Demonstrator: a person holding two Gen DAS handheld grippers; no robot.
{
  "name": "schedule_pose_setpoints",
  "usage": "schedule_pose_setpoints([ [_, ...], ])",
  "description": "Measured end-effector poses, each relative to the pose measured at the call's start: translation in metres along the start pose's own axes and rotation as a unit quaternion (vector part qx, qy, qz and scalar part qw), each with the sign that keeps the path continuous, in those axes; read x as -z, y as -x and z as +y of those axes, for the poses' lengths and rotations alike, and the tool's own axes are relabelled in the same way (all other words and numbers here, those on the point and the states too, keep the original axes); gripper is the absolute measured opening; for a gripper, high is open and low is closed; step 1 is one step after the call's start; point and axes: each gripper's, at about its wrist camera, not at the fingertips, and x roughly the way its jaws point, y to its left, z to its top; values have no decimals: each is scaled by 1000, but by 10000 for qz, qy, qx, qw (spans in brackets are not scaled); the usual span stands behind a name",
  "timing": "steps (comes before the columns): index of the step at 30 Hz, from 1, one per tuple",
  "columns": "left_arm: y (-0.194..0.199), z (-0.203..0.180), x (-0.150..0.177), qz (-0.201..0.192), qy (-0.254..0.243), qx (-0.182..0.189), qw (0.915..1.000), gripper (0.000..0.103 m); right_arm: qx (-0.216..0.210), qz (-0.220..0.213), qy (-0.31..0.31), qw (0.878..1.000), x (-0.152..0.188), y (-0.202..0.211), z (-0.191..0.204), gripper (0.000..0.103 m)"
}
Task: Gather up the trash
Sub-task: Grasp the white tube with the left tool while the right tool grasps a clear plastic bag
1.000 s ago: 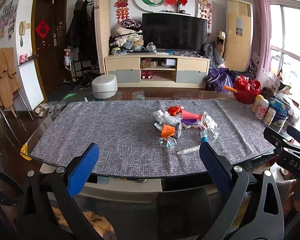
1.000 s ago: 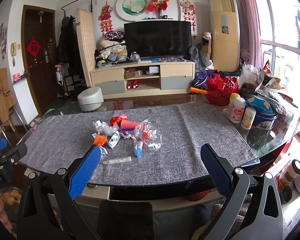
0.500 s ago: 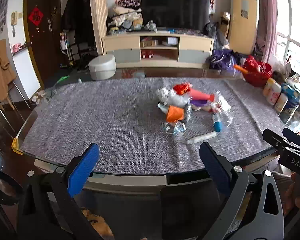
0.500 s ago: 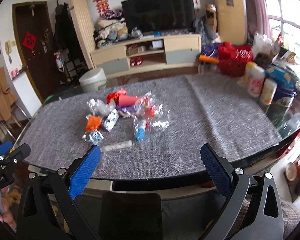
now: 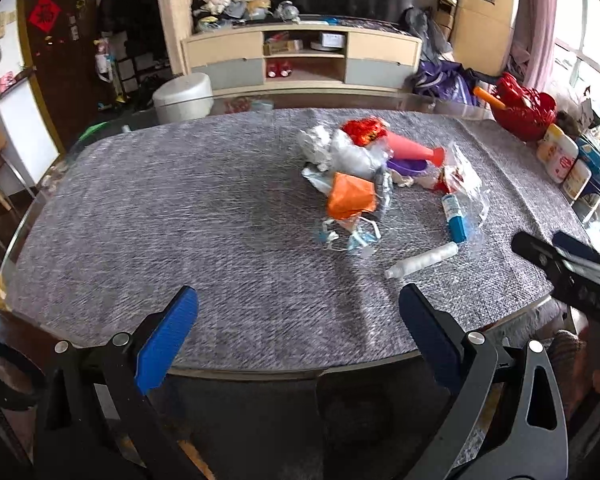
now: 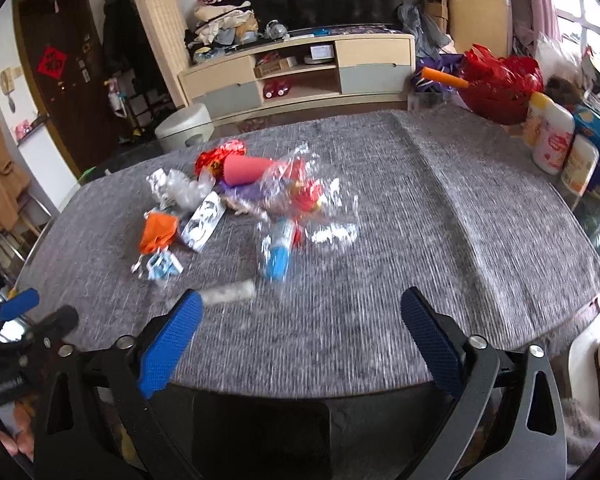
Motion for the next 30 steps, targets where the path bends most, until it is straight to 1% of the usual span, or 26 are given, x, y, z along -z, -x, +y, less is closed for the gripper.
schedule_pose_setpoints([
  [5, -15, -15, -8, 136, -193, 307, 9992, 88, -45, 32, 207, 9998, -26, -25, 6, 81],
  [11, -31, -32, -14, 286, -352, 669, 9967, 82, -7, 264, 524, 9983, -40, -61, 15, 80],
  [13, -37, -39, -15, 357, -437, 777, 9954, 82, -16, 306, 561, 9980, -42, -67, 15, 73],
  [14, -41, -42, -15, 399, -477, 822, 9947, 82, -48, 343, 544, 9979, -43, -71, 14, 65],
  [15, -45, -46, -15, 452, -527, 886, 9936, 82, -83, 379, 514, 9979, -45, -74, 11, 52],
  [18, -55, -55, -17, 551, -625, 1030, 9912, 82, -67, 389, 478, 9981, -47, -77, 6, 34],
  [19, -59, -59, -17, 580, -670, 1094, 9900, 82, -86, 389, 430, 9983, -48, -77, 2, 30],
  [21, -67, -66, -18, 637, -756, 1147, 9885, 79, -177, 374, 295, 9987, -49, -76, -6, 17],
  [24, -77, -74, -18, 666, -868, 1133, 9875, 76, -198, 282, 159, 9993, -50, -70, -18, 13],
  [29, -90, -85, -19, 713, -1012, 1160, 9855, 74, -195, 138, 1, 9997, -55, -55, -36, 12],
  [30, -92, -88, -19, 722, -1055, 1162, 9850, 73, -209, 118, -30, 9997, -56, -53, -40, 12],
])
